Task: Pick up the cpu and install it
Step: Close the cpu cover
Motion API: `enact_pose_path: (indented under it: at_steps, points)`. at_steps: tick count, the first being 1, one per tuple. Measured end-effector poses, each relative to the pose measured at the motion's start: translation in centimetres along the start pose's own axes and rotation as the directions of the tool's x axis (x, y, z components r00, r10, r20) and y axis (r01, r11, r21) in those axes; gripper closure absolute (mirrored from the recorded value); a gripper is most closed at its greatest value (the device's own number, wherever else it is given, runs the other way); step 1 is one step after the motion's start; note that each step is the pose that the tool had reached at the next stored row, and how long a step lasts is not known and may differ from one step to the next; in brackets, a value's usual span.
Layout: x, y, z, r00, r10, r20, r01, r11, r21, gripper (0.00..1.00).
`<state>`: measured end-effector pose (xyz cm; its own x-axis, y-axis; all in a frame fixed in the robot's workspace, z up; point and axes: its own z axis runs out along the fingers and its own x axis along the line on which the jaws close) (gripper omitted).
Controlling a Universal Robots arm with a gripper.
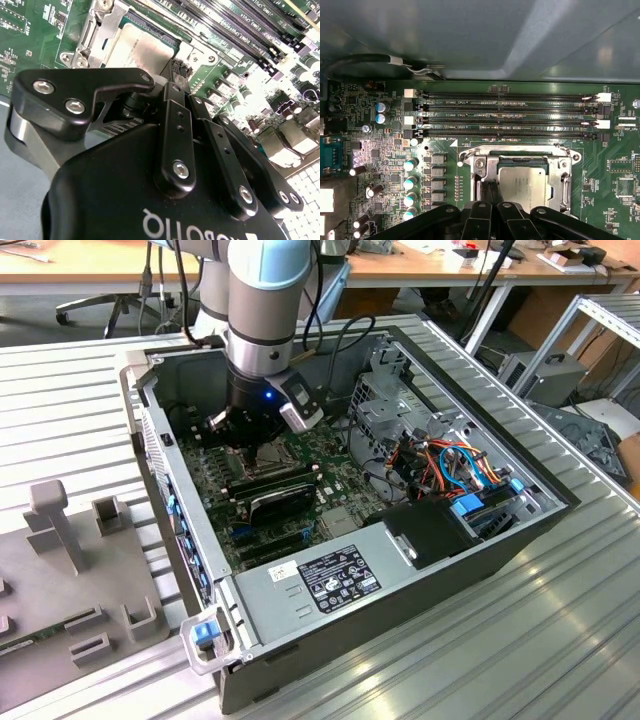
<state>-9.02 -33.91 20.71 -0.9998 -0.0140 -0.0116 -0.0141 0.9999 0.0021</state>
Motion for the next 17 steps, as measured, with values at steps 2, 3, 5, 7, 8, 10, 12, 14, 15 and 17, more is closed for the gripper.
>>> enact_pose_path:
  at_steps: [2,3,5,7,8,10,12,14,15,17]
  points:
    - [0.01,-0.01,-0.4,1.0,0.0,-0.0008,0.0,1.0,0.0007,0.89]
    - [0.01,-0.02,-0.63,1.0,0.0,-0.0009,0.0,1.0,0.0009,0.89]
    - [0.0,-0.02,-1.16,1.0,0.0,-0.0009,0.0,1.0,0.0008,0.89]
    - [0.0,-0.01,-1.89,1.0,0.0,-0.001,0.0,1.0,0.001,0.89]
    - [0.0,-0.01,-2.07,1.0,0.0,-0.001,0.0,1.0,0.0009,0.89]
    - [-0.01,-0.01,-2.56,1.0,0.0,-0.001,0.0,1.0,0.0009,0.89]
    - [-0.01,-0.01,-2.79,1.0,0.0,-0.0009,0.0,1.0,0.0009,0.89]
    - [-0.02,-0.01,-3.15,1.0,0.0,-0.0009,0.0,1.0,0.0009,0.89]
    - [-0.02,-0.01,-3.46,1.0,0.0,-0.001,0.0,1.0,0.001,0.89]
    - [-0.03,-0.01,-3.79,1.0,0.0,-0.0007,0.0,1.0,0.0007,0.89]
